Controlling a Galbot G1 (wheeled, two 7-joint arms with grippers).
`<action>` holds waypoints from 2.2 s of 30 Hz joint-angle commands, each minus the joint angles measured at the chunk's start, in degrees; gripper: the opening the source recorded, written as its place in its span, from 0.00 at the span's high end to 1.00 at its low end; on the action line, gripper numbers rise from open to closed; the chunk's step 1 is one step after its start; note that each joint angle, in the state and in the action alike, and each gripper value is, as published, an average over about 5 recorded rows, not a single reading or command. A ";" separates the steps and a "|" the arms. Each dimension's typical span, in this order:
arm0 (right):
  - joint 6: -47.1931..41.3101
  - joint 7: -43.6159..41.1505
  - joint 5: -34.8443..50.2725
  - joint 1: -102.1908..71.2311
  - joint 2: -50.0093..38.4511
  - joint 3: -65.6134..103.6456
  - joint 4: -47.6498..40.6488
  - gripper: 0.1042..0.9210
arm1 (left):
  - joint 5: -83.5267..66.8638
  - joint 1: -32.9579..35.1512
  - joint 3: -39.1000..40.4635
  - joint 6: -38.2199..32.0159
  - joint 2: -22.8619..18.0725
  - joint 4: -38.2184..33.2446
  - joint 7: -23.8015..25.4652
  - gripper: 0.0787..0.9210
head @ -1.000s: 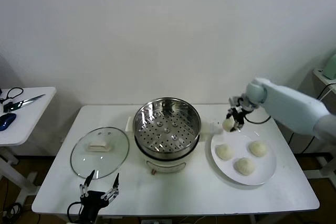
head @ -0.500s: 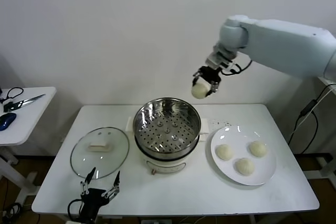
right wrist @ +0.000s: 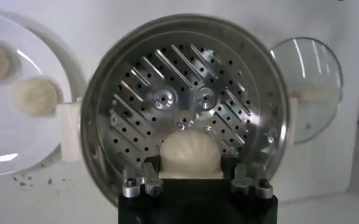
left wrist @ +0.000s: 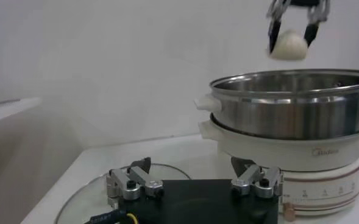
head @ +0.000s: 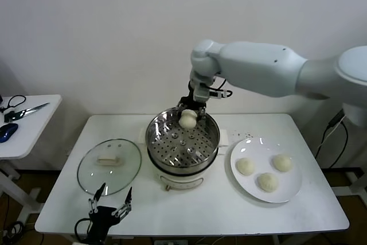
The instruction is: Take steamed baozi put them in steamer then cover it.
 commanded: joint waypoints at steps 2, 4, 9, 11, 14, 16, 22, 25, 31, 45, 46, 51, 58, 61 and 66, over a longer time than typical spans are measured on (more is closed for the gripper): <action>5.19 2.36 -10.45 -8.98 3.96 3.70 -10.01 0.33 | 0.06 0.14 0.09 -0.10 -0.11 0.20 -0.03 0.12; 4.90 2.64 -10.41 -9.81 4.46 4.27 -11.86 0.33 | 0.07 0.17 0.08 -0.14 -0.15 0.25 -0.06 0.12; 5.07 2.80 -11.00 -11.20 5.62 5.39 -15.64 0.33 | 0.29 0.26 0.14 -0.27 -0.18 0.42 -0.08 0.12; 5.12 2.95 -11.09 -11.62 5.89 5.67 -16.58 0.33 | 0.35 0.27 0.17 -0.29 -0.22 0.44 -0.08 0.12; 5.29 3.28 -11.40 -12.27 6.39 6.10 -17.97 0.32 | 0.36 0.24 0.18 -0.32 -0.29 0.51 -0.12 0.12; 5.53 3.52 -11.65 -12.56 6.79 6.44 -18.92 0.31 | 0.37 0.24 0.16 -0.35 -0.30 0.53 -0.13 0.12; 6.10 5.09 -11.60 -12.87 7.91 6.83 -20.43 0.15 | 0.36 0.25 -0.07 -0.47 -0.35 0.52 -0.27 0.12; 5.92 4.22 -9.48 -11.97 7.75 6.42 -19.31 0.13 | 0.41 0.26 -0.08 -0.58 -0.45 0.57 -0.42 0.12; 2.90 -3.00 7.60 -1.00 3.30 0.50 -10.49 0.12 | 0.72 0.66 0.07 -0.61 -0.72 0.21 -0.61 0.12; -36.45 -5.04 46.91 26.68 -26.23 -32.00 16.83 0.12 | 1.59 0.84 1.38 -0.64 -1.23 -0.63 -0.53 0.12; -38.86 -3.59 46.61 26.75 -28.40 -33.15 19.28 0.12 | 1.56 0.80 1.41 -0.64 -1.22 -0.64 -0.54 0.12; -50.14 3.54 46.64 23.81 -36.61 -34.64 28.51 0.12 | 1.40 0.71 1.50 -0.63 -1.08 -0.79 -0.63 0.12; -56.68 8.58 42.79 11.97 -40.47 -28.11 30.90 0.12 | 1.28 1.01 1.24 -0.81 -0.87 -0.89 -0.78 0.12; -57.79 9.52 39.43 5.81 -40.64 -23.75 28.50 0.12 | 1.27 1.14 1.05 -0.83 -0.97 -1.05 -0.79 0.12; -59.41 11.01 36.28 -5.48 -39.83 -14.69 23.32 0.12 | 1.48 1.28 0.76 -0.76 -1.39 -1.26 -0.77 0.12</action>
